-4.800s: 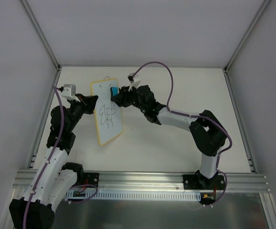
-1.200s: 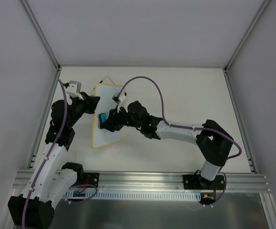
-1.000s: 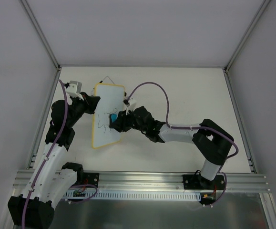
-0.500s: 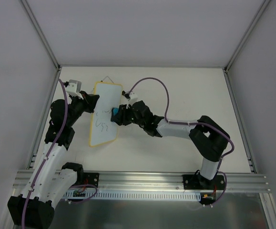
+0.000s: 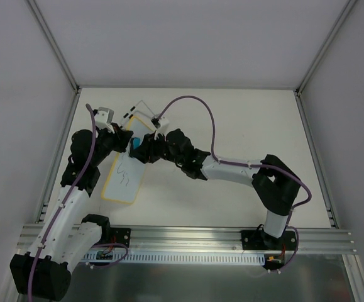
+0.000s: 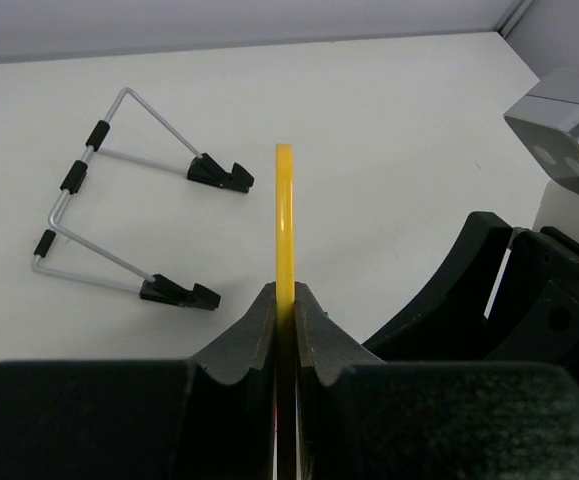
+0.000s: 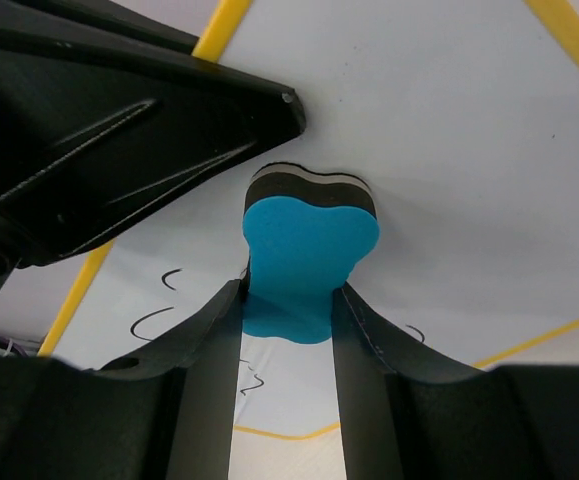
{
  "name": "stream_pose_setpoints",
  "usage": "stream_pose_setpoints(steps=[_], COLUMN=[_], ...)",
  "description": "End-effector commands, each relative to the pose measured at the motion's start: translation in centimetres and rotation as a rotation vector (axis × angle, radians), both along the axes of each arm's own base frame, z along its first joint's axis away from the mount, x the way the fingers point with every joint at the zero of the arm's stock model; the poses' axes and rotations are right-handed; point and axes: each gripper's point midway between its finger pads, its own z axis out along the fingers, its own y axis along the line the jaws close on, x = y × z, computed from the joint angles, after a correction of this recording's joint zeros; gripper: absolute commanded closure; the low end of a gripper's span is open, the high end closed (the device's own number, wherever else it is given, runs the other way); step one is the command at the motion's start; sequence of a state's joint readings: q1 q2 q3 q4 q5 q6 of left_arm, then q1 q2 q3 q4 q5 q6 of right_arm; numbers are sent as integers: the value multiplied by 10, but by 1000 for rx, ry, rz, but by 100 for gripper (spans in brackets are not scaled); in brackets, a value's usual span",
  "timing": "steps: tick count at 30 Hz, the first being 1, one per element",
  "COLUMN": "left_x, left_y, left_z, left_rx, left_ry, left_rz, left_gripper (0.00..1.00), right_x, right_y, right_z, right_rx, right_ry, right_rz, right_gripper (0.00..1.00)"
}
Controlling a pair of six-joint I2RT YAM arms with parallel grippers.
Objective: Erase the whiteboard
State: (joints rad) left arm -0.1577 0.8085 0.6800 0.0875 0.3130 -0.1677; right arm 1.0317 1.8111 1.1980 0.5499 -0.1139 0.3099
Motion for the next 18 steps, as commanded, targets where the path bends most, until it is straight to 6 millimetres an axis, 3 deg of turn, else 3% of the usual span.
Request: stream_pose_setpoints(steps=[1, 4, 8, 12, 18], left_x=[-8, -5, 3, 15, 34], left_y=[-17, -17, -14, -12, -6], left_z=[4, 3, -5, -14, -32], left_rx=[-12, -15, -29, -55, -95], left_ry=[-12, -3, 40, 93, 176], left_rz=[-90, -82, -47, 6, 95], left_gripper=[100, 100, 100, 100, 100], right_x=[-4, -2, -4, -2, -1], right_y=[4, -2, -16, -33, -42], right_z=[39, 19, -28, -55, -64], right_rx=[126, 90, 7, -17, -9], right_ry=[-65, -52, -5, 35, 29], right_rz=[13, -9, -17, -42, -35], right_gripper=[100, 100, 100, 100, 100])
